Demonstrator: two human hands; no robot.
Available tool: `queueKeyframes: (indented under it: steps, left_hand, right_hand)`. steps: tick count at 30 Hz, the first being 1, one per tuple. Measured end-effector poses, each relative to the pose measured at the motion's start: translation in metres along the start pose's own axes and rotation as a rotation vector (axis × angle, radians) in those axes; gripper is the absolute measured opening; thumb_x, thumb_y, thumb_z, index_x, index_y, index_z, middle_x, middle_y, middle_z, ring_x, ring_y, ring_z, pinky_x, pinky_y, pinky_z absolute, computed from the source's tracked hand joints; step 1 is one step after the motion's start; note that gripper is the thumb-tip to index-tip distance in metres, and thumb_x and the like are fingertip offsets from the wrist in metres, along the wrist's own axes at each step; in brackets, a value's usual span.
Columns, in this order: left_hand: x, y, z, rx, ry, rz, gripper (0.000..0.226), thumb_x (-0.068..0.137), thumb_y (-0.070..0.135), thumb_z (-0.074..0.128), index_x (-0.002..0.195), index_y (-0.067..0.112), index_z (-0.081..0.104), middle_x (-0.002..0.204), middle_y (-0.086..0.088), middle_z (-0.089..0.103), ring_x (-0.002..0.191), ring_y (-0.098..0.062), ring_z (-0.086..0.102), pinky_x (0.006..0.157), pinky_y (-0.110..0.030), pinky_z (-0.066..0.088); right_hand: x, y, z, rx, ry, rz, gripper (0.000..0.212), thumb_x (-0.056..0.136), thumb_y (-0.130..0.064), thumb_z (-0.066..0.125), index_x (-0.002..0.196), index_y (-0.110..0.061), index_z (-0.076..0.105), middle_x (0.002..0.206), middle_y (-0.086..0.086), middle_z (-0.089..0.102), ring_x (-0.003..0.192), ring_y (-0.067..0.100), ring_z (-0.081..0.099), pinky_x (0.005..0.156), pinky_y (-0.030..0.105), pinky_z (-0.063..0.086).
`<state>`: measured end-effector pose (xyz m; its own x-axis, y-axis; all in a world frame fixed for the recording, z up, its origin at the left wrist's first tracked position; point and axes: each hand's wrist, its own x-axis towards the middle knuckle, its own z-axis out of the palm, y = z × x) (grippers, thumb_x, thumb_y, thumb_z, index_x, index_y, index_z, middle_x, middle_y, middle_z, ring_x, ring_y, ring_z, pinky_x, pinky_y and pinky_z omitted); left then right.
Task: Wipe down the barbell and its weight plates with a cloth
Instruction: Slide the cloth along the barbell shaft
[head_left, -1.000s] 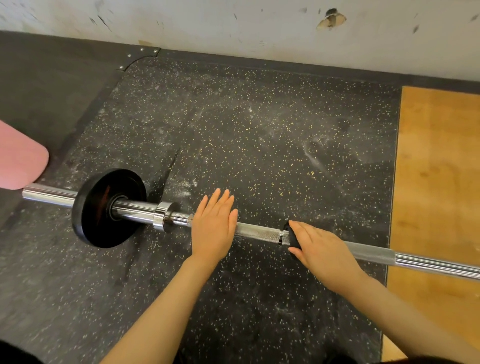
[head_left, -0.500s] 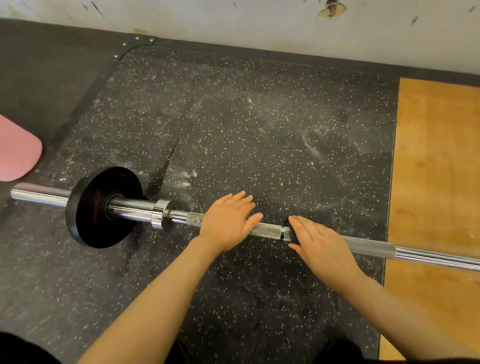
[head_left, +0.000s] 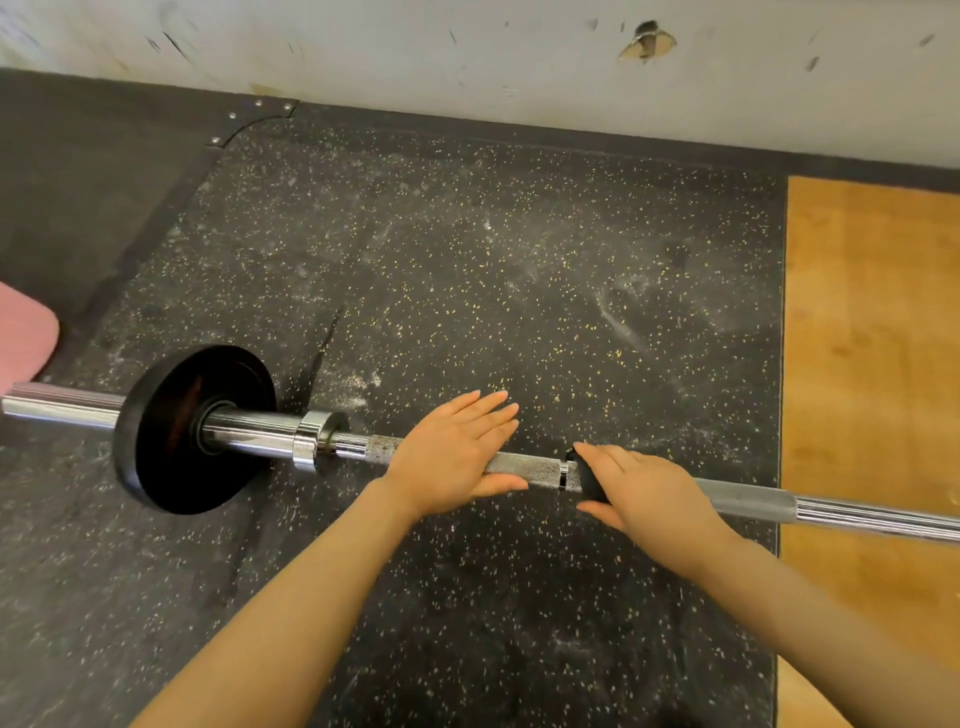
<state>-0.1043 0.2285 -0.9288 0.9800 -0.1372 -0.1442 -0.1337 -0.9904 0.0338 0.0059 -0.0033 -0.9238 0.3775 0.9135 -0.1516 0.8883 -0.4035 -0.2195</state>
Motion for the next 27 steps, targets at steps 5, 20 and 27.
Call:
queueKeyframes:
  steps: [5, 20, 27]
  left_hand:
    - [0.012, -0.006, -0.004, 0.033, 0.022, 0.007, 0.075, 0.094, 0.062, 0.025, 0.129, 0.006, 0.060, 0.139, -0.009, 0.054, 0.136, -0.024, 0.043, 0.115, -0.040, 0.023]
    - [-0.008, 0.010, -0.001, -0.112, 0.044, -0.176, 0.069, 0.099, 0.050, 0.012, 0.140, 0.009, 0.049, 0.150, -0.005, 0.041, 0.144, -0.020, 0.028, 0.121, -0.034, 0.011]
    - [-0.019, 0.031, 0.007, -0.139, 0.030, -0.367, 0.072, 0.098, 0.047, 0.002, 0.141, 0.012, 0.049, 0.150, -0.002, 0.041, 0.145, -0.016, 0.027, 0.121, -0.034, 0.014]
  right_hand:
    - [0.013, 0.007, -0.001, 0.047, -0.004, 0.041, 0.059, 0.099, -0.051, 0.041, 0.149, -0.023, 0.026, 0.136, -0.007, 0.050, 0.116, 0.015, 0.053, 0.092, 0.029, 0.042]
    - [-0.008, -0.008, -0.008, 0.011, 0.072, 0.008, 0.065, 0.071, -0.038, 0.083, 0.122, -0.002, 0.064, 0.106, 0.009, 0.072, 0.085, 0.025, 0.072, 0.068, 0.037, 0.060]
    - [-0.022, -0.015, -0.006, 0.108, 0.124, 0.008, 0.057, 0.078, -0.032, 0.079, 0.126, -0.004, 0.063, 0.117, 0.008, 0.070, 0.096, 0.026, 0.071, 0.075, 0.037, 0.058]
